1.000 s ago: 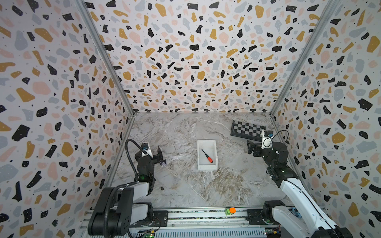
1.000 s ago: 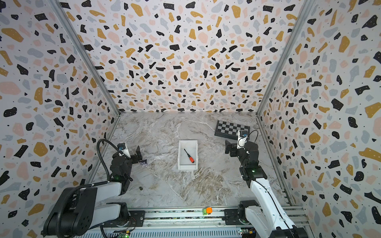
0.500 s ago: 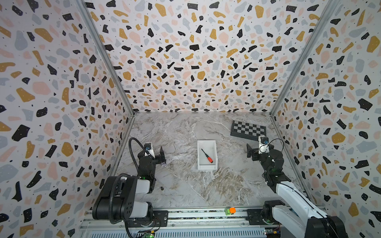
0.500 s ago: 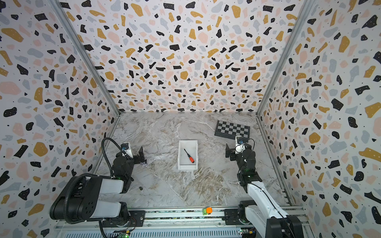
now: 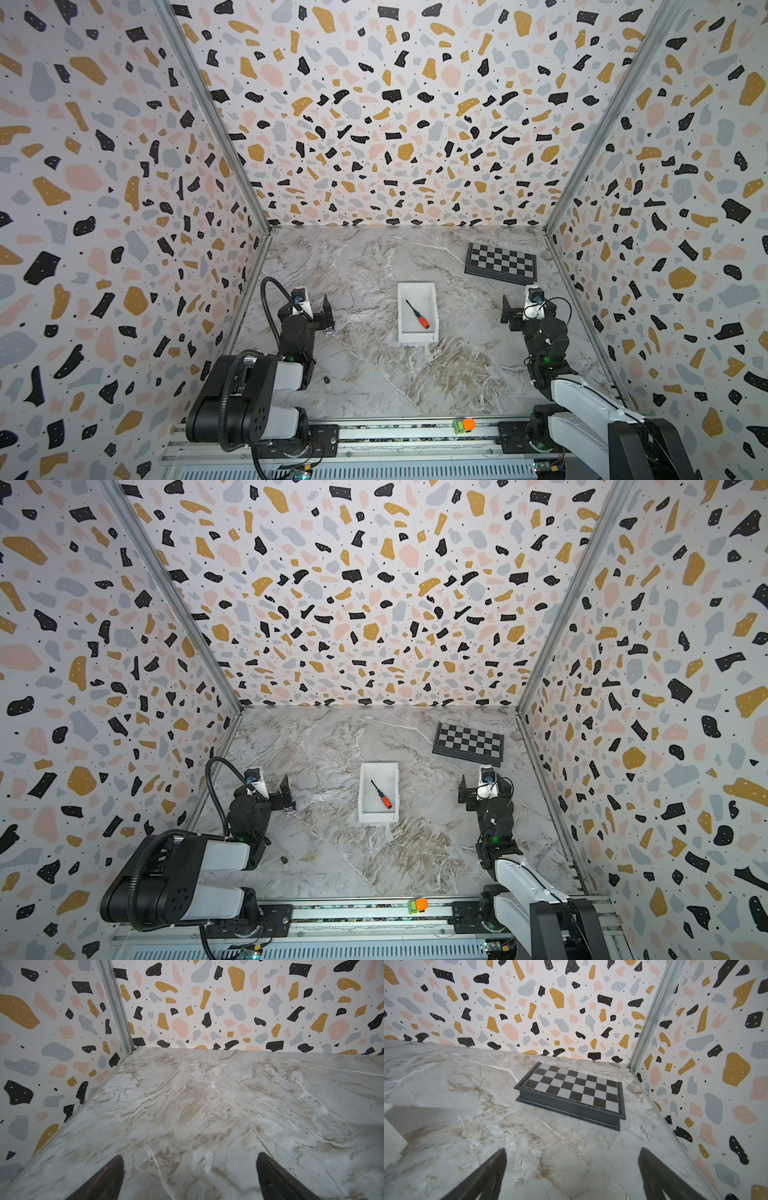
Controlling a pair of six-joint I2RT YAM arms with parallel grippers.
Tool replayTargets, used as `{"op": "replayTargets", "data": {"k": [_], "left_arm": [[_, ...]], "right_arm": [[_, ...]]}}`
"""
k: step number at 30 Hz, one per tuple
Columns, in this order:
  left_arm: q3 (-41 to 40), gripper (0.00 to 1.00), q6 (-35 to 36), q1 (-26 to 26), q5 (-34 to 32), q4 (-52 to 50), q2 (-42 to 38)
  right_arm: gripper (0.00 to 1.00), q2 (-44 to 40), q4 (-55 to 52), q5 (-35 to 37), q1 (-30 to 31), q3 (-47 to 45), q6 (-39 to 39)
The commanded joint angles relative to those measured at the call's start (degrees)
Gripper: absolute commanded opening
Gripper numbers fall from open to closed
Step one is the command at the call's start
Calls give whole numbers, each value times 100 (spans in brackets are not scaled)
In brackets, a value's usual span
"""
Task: Put the screwdriver in the bin
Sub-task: Reset both arms
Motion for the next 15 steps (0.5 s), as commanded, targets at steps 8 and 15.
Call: {"op": "replayTargets", "data": {"k": [8,15], "left_arm": [[74,100,91,-26,-104,331,0],[73,100,91,-26,-104,334,-5]], "right_arm": [[99,1143,1255,-225,-20,423,-91],[99,1374,656,-290,-24,792,72]]}}
